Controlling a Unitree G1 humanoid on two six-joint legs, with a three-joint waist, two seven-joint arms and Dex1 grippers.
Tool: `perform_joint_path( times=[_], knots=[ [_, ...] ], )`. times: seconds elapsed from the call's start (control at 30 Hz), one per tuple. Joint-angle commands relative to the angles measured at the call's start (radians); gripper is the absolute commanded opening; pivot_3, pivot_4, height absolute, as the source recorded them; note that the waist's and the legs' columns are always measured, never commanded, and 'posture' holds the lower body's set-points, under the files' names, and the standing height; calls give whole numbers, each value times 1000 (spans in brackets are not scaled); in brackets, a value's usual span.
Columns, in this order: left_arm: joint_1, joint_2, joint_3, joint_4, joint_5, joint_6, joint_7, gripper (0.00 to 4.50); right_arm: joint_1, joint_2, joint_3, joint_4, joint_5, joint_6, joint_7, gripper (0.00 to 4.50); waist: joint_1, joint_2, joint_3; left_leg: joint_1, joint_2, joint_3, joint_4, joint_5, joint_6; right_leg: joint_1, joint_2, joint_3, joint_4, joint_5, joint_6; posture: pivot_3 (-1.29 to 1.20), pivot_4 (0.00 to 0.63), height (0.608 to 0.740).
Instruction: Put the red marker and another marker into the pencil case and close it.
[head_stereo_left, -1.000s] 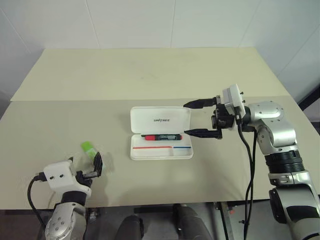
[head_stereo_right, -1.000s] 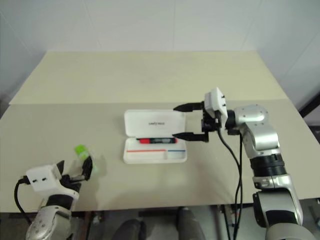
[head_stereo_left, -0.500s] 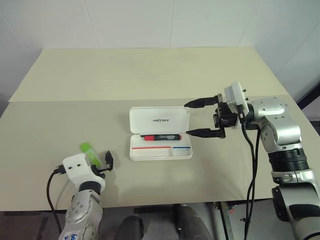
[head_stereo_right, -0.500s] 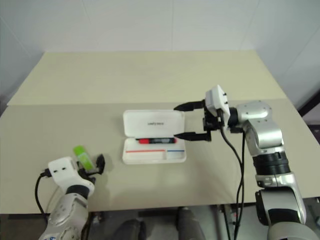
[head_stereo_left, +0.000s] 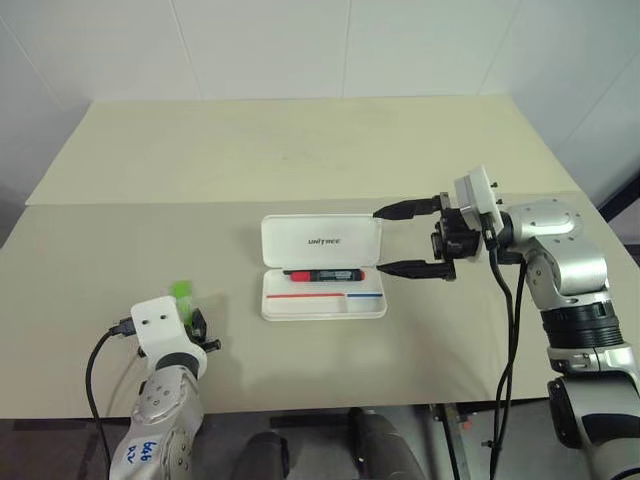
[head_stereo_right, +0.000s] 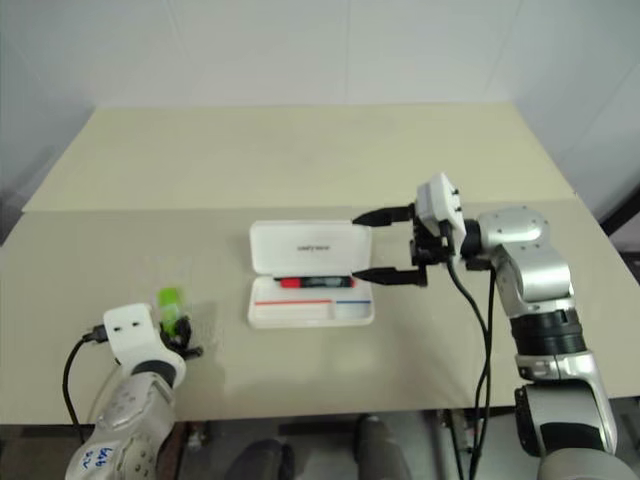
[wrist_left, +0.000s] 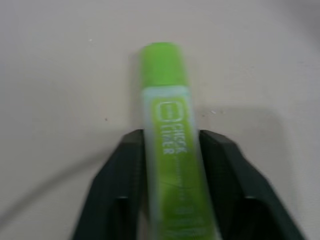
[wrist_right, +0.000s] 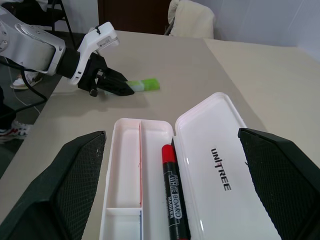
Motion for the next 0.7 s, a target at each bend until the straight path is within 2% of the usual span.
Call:
perform_joint_path(
  times=[0.03, 0.17, 0.33, 0.53, 0.7],
  knots=[
    [14, 3, 9, 33, 9, 63, -14, 1032, 10, -33, -25, -55, 35, 13, 30, 4500, 1, 0, 0, 0, 0, 0, 0, 0, 0, 0, 0, 0, 0, 0, 0, 0, 150, 740],
    [5, -3, 22, 31, -2, 65, -32, 1032, 23, -49, -17, -74, 52, 28, 55, 4500, 0, 1, 0, 1, 0, 0, 0, 0, 0, 1, 0, 0, 0, 0, 0, 0, 150, 740],
    [-17, 38, 58, 29, -5, 14, -81, 1032, 36, -60, -15, -105, 69, 40, 70, 4500, 2, 1, 0, 1, 0, 1, 0, 1, 0, 1, 1, 0, 0, 0, -1, 0, 150, 740],
    [-52, 111, 133, 26, -23, -147, -166, 1032, 64, -71, -30, -128, 72, 37, 47, 4500, 1, -2, 1, 0, 1, 1, 0, 2, 0, 0, 1, 0, -1, -2, -5, 0, 150, 740],
    [-131, 159, 202, 76, -113, -329, -287, 1032, 123, -80, -53, -152, 56, 16, -3, 4500, 14, -2, 1, -1, 1, 0, 0, 1, -1, -1, 0, -2, -1, -1, -3, 0, 150, 740]
  ],
)
